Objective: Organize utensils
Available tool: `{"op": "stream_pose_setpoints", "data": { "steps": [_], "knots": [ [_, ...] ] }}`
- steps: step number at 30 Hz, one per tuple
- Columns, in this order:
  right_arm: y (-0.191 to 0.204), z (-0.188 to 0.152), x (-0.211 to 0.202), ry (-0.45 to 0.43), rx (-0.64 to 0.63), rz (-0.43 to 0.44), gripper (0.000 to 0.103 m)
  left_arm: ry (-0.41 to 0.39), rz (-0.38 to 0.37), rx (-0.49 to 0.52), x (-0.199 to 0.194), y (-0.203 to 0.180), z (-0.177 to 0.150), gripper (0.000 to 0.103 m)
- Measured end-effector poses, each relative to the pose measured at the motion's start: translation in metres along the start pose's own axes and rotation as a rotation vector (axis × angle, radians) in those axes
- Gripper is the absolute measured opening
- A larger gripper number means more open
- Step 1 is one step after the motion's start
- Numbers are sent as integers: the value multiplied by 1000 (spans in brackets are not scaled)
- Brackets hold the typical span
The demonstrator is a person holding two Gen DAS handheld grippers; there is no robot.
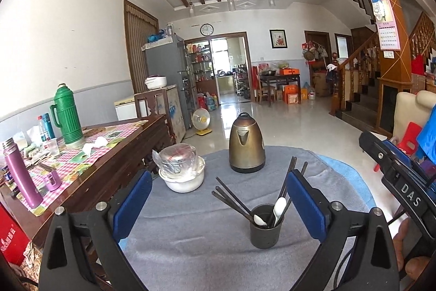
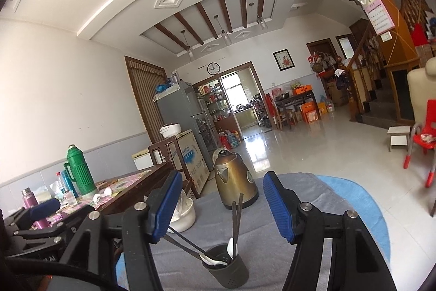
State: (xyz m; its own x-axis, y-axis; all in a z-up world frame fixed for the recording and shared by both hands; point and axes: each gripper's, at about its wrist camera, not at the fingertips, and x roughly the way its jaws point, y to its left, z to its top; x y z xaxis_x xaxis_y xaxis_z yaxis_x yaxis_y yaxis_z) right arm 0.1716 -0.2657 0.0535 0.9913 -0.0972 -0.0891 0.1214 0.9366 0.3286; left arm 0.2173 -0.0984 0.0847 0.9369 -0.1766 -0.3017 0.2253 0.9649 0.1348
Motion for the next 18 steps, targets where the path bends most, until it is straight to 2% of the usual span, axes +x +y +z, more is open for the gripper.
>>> {"op": "stream_pose_setpoints", "data": {
  "steps": [14, 18],
  "knots": [
    [-8, 0, -35, 18, -5, -31, 66, -4, 43, 7, -23, -5, -9, 99],
    [-4, -2, -37, 74, -24, -22, 68, -5, 50, -9, -33, -4, -13, 101]
  ]
}}
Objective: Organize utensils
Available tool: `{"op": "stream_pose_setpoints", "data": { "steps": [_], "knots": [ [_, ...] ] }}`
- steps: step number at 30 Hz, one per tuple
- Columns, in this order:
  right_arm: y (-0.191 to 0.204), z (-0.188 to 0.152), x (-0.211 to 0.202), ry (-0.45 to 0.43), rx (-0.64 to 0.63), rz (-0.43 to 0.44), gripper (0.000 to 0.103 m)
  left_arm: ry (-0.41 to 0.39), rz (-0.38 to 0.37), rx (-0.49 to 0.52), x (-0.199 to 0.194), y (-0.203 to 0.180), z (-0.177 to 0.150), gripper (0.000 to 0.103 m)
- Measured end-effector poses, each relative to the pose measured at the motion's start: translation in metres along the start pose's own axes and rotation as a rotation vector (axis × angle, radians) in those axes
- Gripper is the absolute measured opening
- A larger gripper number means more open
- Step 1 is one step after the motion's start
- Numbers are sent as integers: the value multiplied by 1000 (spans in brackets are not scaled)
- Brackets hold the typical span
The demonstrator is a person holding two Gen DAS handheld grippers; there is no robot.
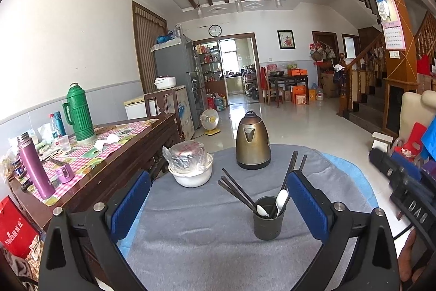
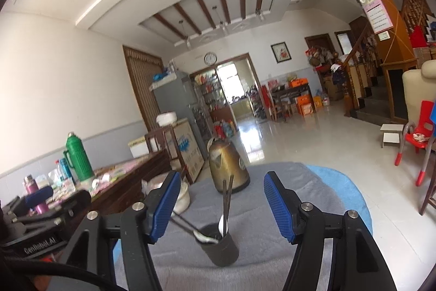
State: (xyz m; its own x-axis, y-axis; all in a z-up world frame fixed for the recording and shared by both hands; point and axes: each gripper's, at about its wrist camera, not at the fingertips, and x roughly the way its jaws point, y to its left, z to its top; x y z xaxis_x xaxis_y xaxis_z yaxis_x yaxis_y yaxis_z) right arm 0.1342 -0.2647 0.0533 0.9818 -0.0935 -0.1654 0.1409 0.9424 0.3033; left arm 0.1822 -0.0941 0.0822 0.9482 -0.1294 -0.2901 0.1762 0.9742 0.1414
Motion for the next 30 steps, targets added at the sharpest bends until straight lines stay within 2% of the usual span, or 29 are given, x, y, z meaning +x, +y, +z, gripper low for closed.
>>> {"op": "stream_pose_setpoints", "data": {
  "steps": [3, 11, 14, 19, 30],
  "knots": [
    [3, -8, -2, 58, -24, 3, 71, 8, 10, -12, -5, 3, -4, 101],
    [0, -33, -26, 159, -30, 7, 71, 56, 74, -36, -32, 17, -26, 101],
    [0, -41, -31, 185, -31, -2, 75, 56, 81, -26, -41, 20, -36, 103],
    [4, -50, -26, 233, -33, -27, 75, 119, 66, -29, -38, 27, -44, 103],
    [20, -73, -22, 302, -79, -25, 75, 116, 92, 5, -45, 24, -54, 103]
  ]
}}
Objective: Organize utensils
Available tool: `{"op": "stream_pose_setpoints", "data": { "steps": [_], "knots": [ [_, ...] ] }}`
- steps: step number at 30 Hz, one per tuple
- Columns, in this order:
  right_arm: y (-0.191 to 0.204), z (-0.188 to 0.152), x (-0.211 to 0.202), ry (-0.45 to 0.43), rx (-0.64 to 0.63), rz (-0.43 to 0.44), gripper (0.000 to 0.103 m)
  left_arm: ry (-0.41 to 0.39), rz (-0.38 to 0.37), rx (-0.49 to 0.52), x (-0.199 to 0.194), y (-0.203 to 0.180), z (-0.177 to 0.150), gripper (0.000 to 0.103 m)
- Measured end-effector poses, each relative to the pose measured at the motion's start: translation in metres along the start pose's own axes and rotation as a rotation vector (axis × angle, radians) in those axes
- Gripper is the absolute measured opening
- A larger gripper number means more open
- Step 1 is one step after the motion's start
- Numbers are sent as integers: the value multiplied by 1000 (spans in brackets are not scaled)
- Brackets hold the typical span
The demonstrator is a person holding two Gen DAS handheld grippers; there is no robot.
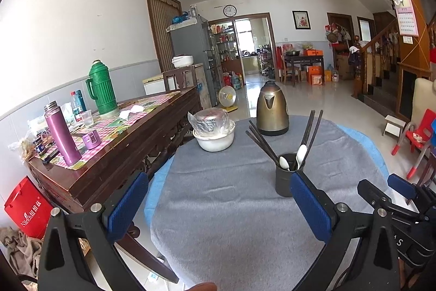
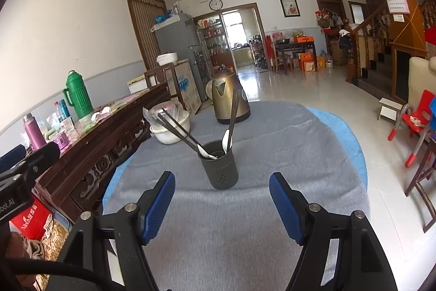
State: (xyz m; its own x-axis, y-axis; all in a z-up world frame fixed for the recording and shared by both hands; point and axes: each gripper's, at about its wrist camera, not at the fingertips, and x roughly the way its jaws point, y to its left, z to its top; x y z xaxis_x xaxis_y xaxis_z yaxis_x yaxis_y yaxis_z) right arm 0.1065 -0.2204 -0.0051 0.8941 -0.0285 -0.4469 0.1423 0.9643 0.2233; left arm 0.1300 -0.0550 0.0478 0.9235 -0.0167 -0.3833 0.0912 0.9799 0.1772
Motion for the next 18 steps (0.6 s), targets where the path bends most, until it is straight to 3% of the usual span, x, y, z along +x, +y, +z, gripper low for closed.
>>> {"op": "stream_pose_setpoints", "data": {
  "steps": [18],
  "knots": [
    [15, 4, -14, -37, -33, 13, 75, -19, 35, -31, -7, 10, 2, 103]
  ]
}}
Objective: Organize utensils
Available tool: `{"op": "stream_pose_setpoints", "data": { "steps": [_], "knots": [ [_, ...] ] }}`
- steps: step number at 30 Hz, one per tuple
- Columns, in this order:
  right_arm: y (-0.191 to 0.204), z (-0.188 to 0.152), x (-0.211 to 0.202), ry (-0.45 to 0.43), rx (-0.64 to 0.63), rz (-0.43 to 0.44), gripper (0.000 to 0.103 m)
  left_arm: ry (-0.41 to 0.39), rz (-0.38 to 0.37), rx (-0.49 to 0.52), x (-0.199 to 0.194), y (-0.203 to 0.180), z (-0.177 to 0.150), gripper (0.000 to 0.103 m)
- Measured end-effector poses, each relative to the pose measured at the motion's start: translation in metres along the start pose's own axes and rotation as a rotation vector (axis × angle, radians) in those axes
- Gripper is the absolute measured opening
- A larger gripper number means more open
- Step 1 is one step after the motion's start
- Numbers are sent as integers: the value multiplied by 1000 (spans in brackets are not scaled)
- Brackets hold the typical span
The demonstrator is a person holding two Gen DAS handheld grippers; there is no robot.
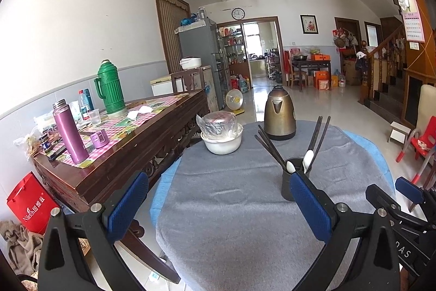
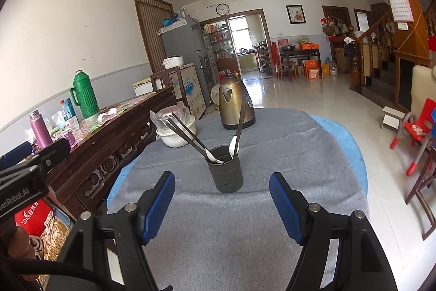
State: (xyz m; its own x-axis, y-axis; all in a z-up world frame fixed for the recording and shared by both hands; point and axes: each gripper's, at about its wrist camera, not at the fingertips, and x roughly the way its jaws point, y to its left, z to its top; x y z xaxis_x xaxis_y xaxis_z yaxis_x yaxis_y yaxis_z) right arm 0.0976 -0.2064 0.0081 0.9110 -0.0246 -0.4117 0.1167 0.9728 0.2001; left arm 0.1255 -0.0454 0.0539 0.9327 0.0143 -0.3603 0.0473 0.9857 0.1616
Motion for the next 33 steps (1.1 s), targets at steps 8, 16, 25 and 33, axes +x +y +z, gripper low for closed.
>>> {"op": "stream_pose_setpoints", "data": {
  "steps": [8, 16, 25, 33],
  "knots": [
    [4, 1, -5, -8, -22, -3, 75, -8, 6, -4, -3, 2, 2, 103],
    [6, 2, -7, -14, -32, -6, 75, -12, 11, -7, -4, 4, 2, 103],
    [8, 3, -8, -15, -39, -5, 75, -18, 18, -11, -6, 7, 3, 103],
    [8, 1, -9, -11, -52, -6, 75, -17, 26, -14, -8, 9, 3, 103]
  ]
}}
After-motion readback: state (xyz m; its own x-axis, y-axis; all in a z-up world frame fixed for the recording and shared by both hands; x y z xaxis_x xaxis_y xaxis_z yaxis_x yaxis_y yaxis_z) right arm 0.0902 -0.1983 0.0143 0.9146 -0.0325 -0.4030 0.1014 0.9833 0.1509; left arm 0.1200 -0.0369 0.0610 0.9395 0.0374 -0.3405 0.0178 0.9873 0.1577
